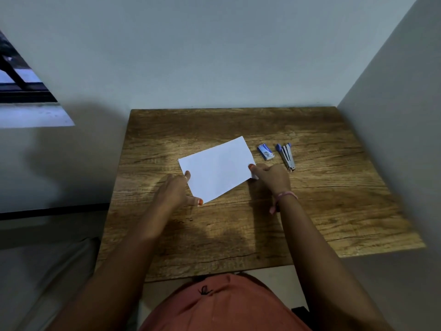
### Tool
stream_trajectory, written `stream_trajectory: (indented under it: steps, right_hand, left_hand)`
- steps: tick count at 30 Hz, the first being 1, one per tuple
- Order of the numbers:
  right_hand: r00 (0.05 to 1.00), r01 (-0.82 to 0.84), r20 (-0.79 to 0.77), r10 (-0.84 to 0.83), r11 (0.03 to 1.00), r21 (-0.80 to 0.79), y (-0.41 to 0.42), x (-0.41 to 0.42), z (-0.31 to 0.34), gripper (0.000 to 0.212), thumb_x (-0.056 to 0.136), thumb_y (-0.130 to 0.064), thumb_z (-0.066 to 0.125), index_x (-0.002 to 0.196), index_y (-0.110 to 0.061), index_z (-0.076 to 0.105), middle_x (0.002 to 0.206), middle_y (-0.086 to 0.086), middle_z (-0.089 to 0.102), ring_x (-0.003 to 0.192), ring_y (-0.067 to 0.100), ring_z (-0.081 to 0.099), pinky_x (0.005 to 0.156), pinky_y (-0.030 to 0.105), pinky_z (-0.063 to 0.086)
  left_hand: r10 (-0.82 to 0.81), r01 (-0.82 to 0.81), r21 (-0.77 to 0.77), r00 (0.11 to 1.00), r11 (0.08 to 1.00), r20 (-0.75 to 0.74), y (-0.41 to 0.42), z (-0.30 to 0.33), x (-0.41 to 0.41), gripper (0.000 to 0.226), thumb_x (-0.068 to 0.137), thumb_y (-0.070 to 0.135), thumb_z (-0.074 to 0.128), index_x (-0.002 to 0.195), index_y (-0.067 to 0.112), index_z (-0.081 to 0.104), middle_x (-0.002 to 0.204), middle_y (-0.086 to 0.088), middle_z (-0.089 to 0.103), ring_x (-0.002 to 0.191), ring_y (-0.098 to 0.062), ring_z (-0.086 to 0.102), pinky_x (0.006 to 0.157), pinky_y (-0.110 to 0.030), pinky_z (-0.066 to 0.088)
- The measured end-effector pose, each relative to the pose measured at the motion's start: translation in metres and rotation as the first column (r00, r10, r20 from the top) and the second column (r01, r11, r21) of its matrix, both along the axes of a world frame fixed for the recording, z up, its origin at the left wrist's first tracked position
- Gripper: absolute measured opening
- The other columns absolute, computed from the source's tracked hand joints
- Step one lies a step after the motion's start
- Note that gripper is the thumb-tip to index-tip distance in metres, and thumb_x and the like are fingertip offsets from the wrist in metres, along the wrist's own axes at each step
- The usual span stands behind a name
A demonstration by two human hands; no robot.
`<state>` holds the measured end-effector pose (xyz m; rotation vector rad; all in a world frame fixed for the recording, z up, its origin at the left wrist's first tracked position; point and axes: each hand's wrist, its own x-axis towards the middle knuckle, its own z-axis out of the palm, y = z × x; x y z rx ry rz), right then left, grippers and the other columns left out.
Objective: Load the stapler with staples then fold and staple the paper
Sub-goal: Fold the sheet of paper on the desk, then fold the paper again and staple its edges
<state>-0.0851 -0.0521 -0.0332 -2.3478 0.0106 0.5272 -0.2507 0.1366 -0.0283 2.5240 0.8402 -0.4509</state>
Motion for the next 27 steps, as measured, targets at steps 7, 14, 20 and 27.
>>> stream_trajectory:
  steps: [7, 14, 20, 27]
  right_hand:
    - [0.962, 0.137, -0.272, -0.011, 0.884, 0.448, -0.009, 0.002, 0.017, 0.032, 0.075, -0.025, 0.079, 0.096, -0.011, 0.06, 0.103, 0.009, 0.069, 0.076, 0.016, 0.072, 0.055, 0.024, 0.056]
    - [0.995, -0.076, 0.078, 0.055, 0.952, 0.295, -0.005, -0.002, 0.026, 0.037, 0.083, -0.007, 0.069, 0.119, -0.009, 0.061, 0.098, 0.003, 0.066, 0.072, 0.013, 0.066, 0.059, 0.024, 0.058]
    - [0.99, 0.104, -0.14, -0.001, 0.678, 0.727, -0.016, 0.007, 0.056, 0.01, 0.082, -0.001, 0.07, 0.085, -0.006, 0.062, 0.087, 0.003, 0.071, 0.075, 0.012, 0.071, 0.06, 0.02, 0.057]
    - [0.984, 0.155, -0.179, 0.002, 0.495, 0.855, -0.036, 0.034, 0.072, 0.01, 0.089, -0.016, 0.064, 0.09, -0.007, 0.066, 0.084, 0.011, 0.071, 0.077, 0.02, 0.067, 0.068, 0.026, 0.058]
  left_hand:
    - [0.028, -0.024, -0.066, 0.998, 0.998, 0.05, 0.0, 0.002, -0.001, 0.106, 0.069, 0.043, 0.081, 0.151, 0.015, 0.019, 0.138, -0.017, 0.049, 0.126, -0.032, 0.046, 0.098, -0.044, 0.045]
    - [0.193, -0.149, -0.193, 0.953, 0.97, 0.232, -0.004, 0.002, -0.004, 0.1, 0.067, 0.029, 0.085, 0.148, 0.014, 0.028, 0.134, -0.026, 0.048, 0.122, -0.039, 0.048, 0.093, -0.05, 0.045]
    - [0.512, -0.108, -0.63, 0.695, 0.769, 0.505, -0.015, 0.01, 0.003, 0.047, 0.084, 0.016, 0.071, 0.117, 0.031, 0.04, 0.133, -0.001, 0.049, 0.117, -0.021, 0.055, 0.07, -0.018, 0.049]
    - [0.668, -0.016, -0.768, 0.506, 0.64, 0.546, -0.021, 0.039, 0.024, 0.032, 0.083, 0.008, 0.071, 0.105, 0.031, 0.068, 0.118, -0.011, 0.066, 0.109, -0.022, 0.062, 0.072, -0.025, 0.055]
